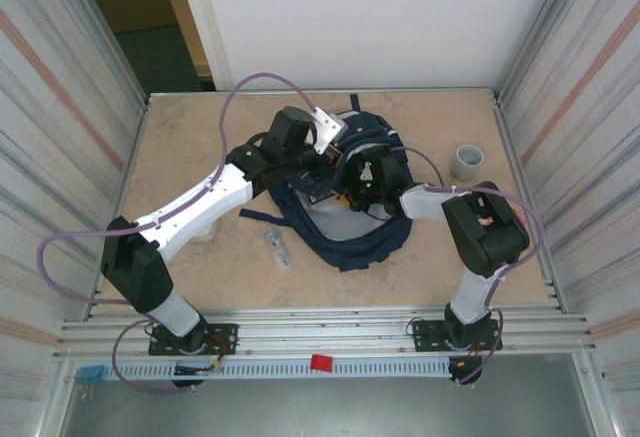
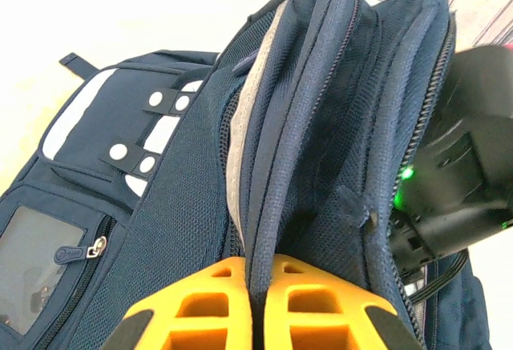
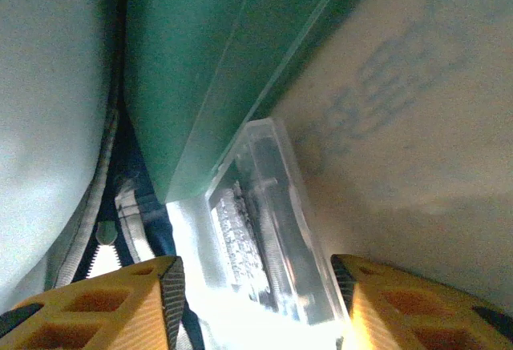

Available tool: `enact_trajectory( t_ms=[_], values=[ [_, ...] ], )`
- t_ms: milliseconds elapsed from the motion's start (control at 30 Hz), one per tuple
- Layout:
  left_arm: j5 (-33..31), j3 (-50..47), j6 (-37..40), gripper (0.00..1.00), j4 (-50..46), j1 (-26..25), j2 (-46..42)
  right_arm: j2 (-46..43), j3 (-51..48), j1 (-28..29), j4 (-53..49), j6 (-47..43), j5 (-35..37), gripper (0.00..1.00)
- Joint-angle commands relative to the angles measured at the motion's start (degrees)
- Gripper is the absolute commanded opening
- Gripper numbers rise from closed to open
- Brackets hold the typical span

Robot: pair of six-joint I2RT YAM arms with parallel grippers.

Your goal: Pack the student bag

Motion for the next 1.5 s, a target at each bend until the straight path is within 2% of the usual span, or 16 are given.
enact_trajectory(
  t_ms=[0,167,367,467,667,767,867,1000,1133,1267,1367,1467],
  values=[
    [0.2,0.0,-0.6,0.00,7.5,0.6,-4.6,-7.4,-2.1,-2.3,-9.2,-5.0,3.2,0.54],
    [-0.8,-1.5,-0.6,0.00,8.5,0.9,-4.5,-18.3,-7.2,-5.1,-12.2,-6.4,1.8,0.58],
    [1.8,-3.5,1.2,0.00,8.5,0.6,-3.2,-35.8,-10.5,-9.6,-26.6,-11.1,5.5,0.60],
    [1.9,-6.5,2.0,0.00,8.5,0.0,-2.0,-46.2,-11.3,-12.3,-35.3,-13.0,9.9,0.63],
    [1.3,-13.8,6.7,0.00,9.0,-4.9,2.2,-59.8,-13.4,-14.8,-44.2,-15.5,13.7,0.67],
    [-2.3,-14.9,10.2,0.00,8.1,-9.8,6.9,-61.3,-13.8,-14.8,-44.8,-16.3,12.3,0.69],
    [-2.9,-13.4,8.0,0.00,6.3,-11.7,11.5,-59.4,-14.0,-14.8,-44.1,-14.6,6.7,0.70],
    [-1.1,-13.7,4.7,0.00,8.2,-11.7,12.3,-57.7,-17.4,-14.8,-40.7,-7.2,2.0,0.71],
    [2.5,-15.0,2.3,0.00,11.5,-10.6,8.8,-57.6,-24.3,-14.1,-30.9,1.5,-0.5,0.72],
    [7.5,-16.7,0.9,0.00,14.4,-8.9,5.3,-56.6,-26.1,-12.5,-23.3,4.9,-0.4,0.72],
    [8.3,-17.5,1.7,0.00,15.1,-8.9,4.3,-54.0,-26.2,-11.8,-17.9,6.8,-1.5,0.74],
    [9.8,-17.0,1.2,0.00,13.9,-8.8,4.2,-49.8,-26.4,-10.7,-11.5,8.5,-1.7,0.71]
  ],
)
